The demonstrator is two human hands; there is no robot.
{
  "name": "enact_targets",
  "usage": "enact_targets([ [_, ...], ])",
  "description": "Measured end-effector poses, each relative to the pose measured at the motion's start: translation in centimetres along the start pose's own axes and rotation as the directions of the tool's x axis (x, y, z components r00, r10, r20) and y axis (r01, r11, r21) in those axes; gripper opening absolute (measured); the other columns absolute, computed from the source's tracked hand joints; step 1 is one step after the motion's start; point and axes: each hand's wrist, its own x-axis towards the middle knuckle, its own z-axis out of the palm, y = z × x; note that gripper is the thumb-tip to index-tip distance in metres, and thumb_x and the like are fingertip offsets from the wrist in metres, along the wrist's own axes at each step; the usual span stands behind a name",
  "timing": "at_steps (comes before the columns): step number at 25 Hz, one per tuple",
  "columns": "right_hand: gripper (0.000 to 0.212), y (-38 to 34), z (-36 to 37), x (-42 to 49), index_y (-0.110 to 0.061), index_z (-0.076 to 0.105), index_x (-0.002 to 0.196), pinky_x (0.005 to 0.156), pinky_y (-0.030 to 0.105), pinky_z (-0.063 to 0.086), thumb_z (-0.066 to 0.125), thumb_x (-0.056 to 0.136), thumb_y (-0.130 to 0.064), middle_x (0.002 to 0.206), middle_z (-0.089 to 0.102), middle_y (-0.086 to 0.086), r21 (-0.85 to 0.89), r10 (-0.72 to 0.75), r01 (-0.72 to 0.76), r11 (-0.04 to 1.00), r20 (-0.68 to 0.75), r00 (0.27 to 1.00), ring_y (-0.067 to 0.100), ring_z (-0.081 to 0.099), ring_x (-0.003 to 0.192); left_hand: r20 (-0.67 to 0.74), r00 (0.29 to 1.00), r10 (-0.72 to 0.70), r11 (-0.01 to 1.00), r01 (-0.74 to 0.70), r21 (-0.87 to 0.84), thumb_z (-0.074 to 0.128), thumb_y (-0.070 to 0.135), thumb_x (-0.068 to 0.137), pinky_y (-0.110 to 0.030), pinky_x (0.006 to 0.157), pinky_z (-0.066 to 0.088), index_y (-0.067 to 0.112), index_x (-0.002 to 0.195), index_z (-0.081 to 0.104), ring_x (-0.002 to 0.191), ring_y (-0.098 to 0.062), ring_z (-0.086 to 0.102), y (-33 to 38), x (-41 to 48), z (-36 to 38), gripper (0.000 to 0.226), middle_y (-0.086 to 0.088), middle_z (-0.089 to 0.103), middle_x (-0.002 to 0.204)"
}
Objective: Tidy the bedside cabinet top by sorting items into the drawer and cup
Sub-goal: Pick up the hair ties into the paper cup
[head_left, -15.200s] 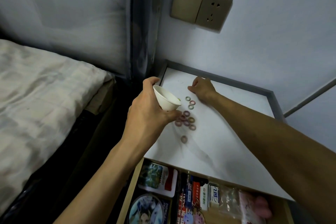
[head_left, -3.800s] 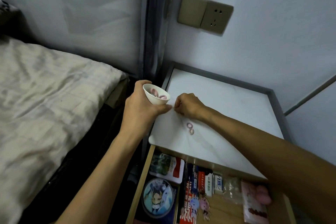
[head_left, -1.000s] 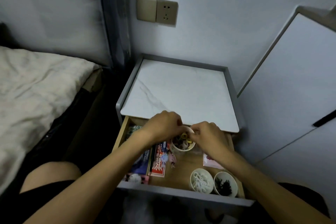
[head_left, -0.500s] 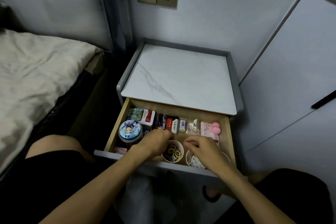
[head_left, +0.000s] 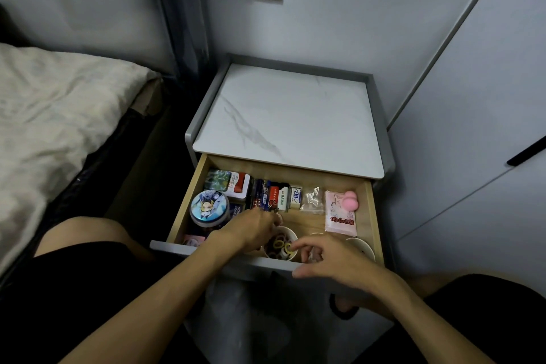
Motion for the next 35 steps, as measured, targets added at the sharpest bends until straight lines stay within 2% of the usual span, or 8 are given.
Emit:
enact_targets([
  [5,0.037,-0.4,0.0,0.9,-0.043,0.06,0.101,0.07,0.028,0.054,0.078,0.07,-0.05,0.088,0.063,-0.016,-0.111,-0.049,0.051,0.993,0.016,0.999,0.002,0.058,0.078,-0.106,0.993,-0.05,0.996,0.057,0.071,0.051,0.041,0.097,-0.032,0.07,0.049,0.025,0.128,0.057,0.089,-0.023,0.067,-1.5,0.0,-1.3,0.035,-0.008,0.071,0.106],
  [9,0.031,-0.3,-1.3,1.8,-0.039,0.058,0.092,0.062,0.017,0.045,0.081,0.072,-0.042,0.085,0.063,-0.015,-0.114,-0.054,0.05,0.992,-0.029,0.998,-0.003,0.058,0.075,-0.2,0.979,-0.048,0.989,0.075,0.125,0.055,0.043,0.095,-0.034,0.07,0.056,0.024,0.121,0.057,0.077,-0.016,0.063,-1.9,0.3,-3.5,0.032,0.001,0.066,0.09],
  [14,0.033,-0.6,-3.9,4.1,-0.043,0.046,0.088,0.061,0.019,0.037,0.075,0.073,-0.052,0.085,0.054,-0.021,-0.419,-0.101,0.016,0.908,-0.18,0.978,0.0,0.052,0.078,-0.28,0.959,-0.046,0.986,0.089,0.143,0.058,0.041,0.093,-0.037,0.078,0.055,0.023,0.123,0.059,0.096,-0.023,0.066,-1.8,0.9,-6.9,0.035,-0.006,0.07,0.11],
  [18,0.042,-0.6,-5.9,6.7,-0.033,0.045,0.095,0.066,0.029,0.038,0.074,0.072,-0.053,0.093,0.056,-0.013,-0.553,-0.151,-0.045,0.832,-0.303,0.941,0.013,0.054,0.085,-0.25,0.963,-0.095,0.987,0.124,0.103,0.056,0.043,0.093,-0.035,0.075,0.045,0.026,0.12,0.061,0.104,-0.026,0.062,-2.2,0.8,-8.9,0.032,-0.004,0.068,0.115],
  [23,0.044,-1.1,-8.1,9.9,-0.023,0.045,0.099,0.064,0.03,0.038,0.076,0.077,-0.044,0.091,0.06,-0.002,-0.663,-0.207,-0.079,0.744,-0.341,0.917,0.021,0.055,0.08,-0.224,0.964,-0.146,0.983,0.167,0.077,0.054,0.046,0.094,-0.024,0.056,0.028,0.03,0.115,0.06,0.083,-0.017,0.06,-2.7,1.6,-9.9,0.027,0.003,0.067,0.11],
  [28,0.037,-1.3,-9.6,11.6,-0.017,0.044,0.102,0.071,0.036,0.045,0.07,0.085,-0.036,0.096,0.063,0.004,-0.653,-0.171,-0.101,0.751,-0.339,0.925,0.027,0.056,0.083,-0.154,0.978,-0.138,0.988,0.147,0.047,0.056,0.045,0.094,-0.035,0.084,0.05,0.027,0.12,0.059,0.087,-0.022,0.063,-3.5,2.7,-10.8,0.032,-0.002,0.067,0.116],
  [33,0.022,-1.8,-9.4,12.3,-0.014,0.046,0.102,0.068,0.035,0.041,0.061,0.091,-0.025,0.091,0.063,0.006,-0.733,-0.199,-0.124,0.668,-0.338,0.92,0.027,0.055,0.077,-0.13,0.982,-0.137,0.989,0.144,0.044,0.058,0.045,0.093,-0.036,0.085,0.051,0.025,0.119,0.06,0.085,-0.019,0.062,-3.7,2.6,-11.7,0.032,-0.002,0.068,0.116],
  [35,0.019,-2.2,-9.1,12.1,-0.013,0.046,0.103,0.068,0.035,0.042,0.059,0.09,-0.019,0.092,0.063,0.007,-0.727,-0.148,-0.142,0.672,-0.32,0.936,0.026,0.055,0.077,-0.123,0.981,-0.149,0.987,0.155,0.041,0.058,0.045,0.093,-0.036,0.087,0.051,0.025,0.121,0.059,0.085,-0.02,0.062,-3.7,2.4,-12.2,0.034,-0.002,0.067,0.116],
])
